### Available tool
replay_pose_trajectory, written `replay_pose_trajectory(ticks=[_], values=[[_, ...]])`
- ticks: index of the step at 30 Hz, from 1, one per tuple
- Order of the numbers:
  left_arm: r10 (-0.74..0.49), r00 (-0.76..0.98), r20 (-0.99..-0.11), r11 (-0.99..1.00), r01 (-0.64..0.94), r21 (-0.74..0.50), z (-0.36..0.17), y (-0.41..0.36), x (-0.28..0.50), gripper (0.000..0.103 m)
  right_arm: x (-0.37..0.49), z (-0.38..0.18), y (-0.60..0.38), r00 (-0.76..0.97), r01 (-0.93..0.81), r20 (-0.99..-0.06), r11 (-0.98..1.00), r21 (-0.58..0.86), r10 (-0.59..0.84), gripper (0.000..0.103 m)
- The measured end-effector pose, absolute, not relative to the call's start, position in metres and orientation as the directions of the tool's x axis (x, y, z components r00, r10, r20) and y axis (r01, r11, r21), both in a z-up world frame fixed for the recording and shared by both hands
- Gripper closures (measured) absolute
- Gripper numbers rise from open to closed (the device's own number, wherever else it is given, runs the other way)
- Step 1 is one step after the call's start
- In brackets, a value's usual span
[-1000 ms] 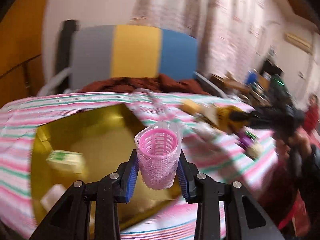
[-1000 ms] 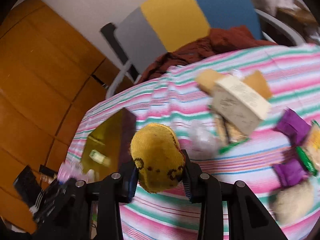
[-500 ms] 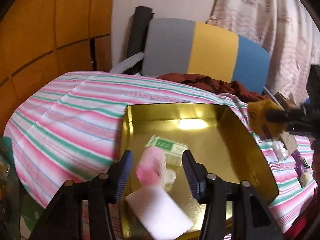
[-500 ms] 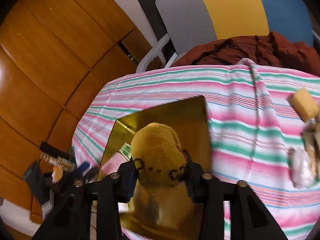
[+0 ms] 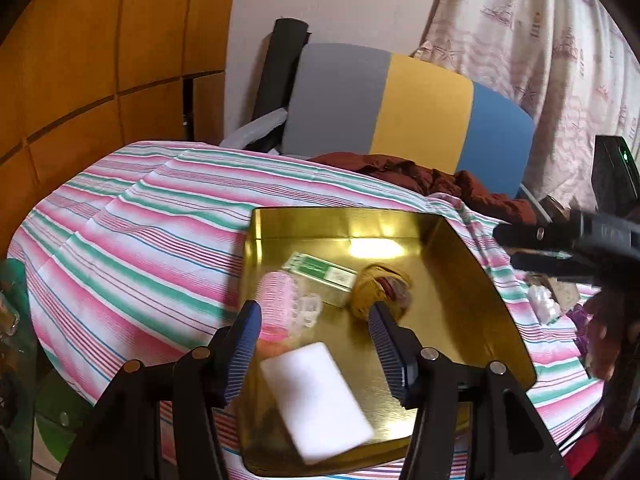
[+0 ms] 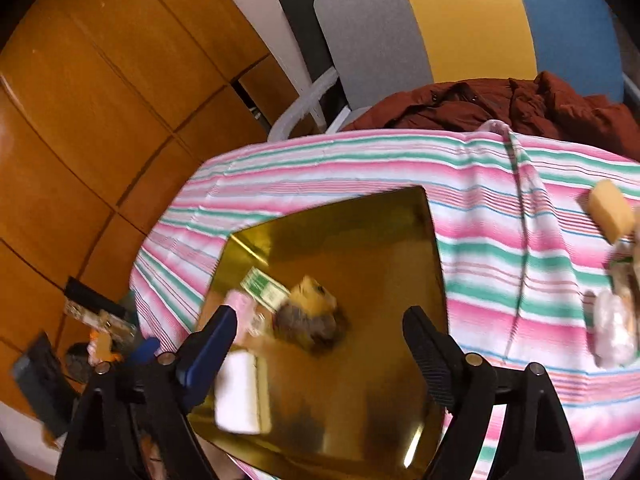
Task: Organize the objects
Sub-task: 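Place the curler and the yellow pouch in the gold tray and open both tools, then return to the pile and grasp the bubble-wrapped item with the left tool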
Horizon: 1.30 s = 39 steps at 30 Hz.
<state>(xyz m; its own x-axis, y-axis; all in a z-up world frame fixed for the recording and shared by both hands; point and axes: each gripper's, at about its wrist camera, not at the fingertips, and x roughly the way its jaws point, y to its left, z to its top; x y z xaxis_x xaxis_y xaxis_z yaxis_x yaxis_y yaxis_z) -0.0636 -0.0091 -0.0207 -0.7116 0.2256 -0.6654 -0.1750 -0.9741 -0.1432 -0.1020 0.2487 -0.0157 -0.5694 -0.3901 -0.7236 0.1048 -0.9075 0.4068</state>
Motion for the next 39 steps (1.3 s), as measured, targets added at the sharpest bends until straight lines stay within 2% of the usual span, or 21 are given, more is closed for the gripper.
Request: replay_pose_trajectory(ticks=[4,12,23,32,39], values=[[0.231,-0.703,-0.672,-0.972,-0.193,-0.133,-0.018,0.004,-0.056,0.046,-0.078,-0.019,0.242,-0.588,0.123,-0.743,-0.944,0.307,-0.319,0.015],[0.236,-0.695,-0.680,-0.968,-0.226,-0.105,-0.014,0.023,-0.045,0.046,-0.053,-0.020,0.250,-0.626,0.082,-0.748,-0.973,0.214,-0.218,0.012],[0.238,-0.697,-0.677,-0.962,-0.266,-0.064,-0.008,0.045,-0.033,0.046,-0.029,-0.007,0.254,-0.705,0.031,-0.708,-0.999,0.038,-0.049,0.002],[0.224,-0.677,-0.701,-0.959,-0.283,-0.033,-0.015,0.058,-0.033,0.046,-0.024,-0.010,0.263,-0.722,-0.011,-0.692,-0.999,-0.032,0.030,0.000],[0.255,-0.631,-0.733,-0.951,-0.301,-0.072,-0.026,0.062,-0.037,0.046,-0.025,-0.025,0.294,-0.684,-0.082,-0.725,-0.996,-0.029,0.078,0.000]])
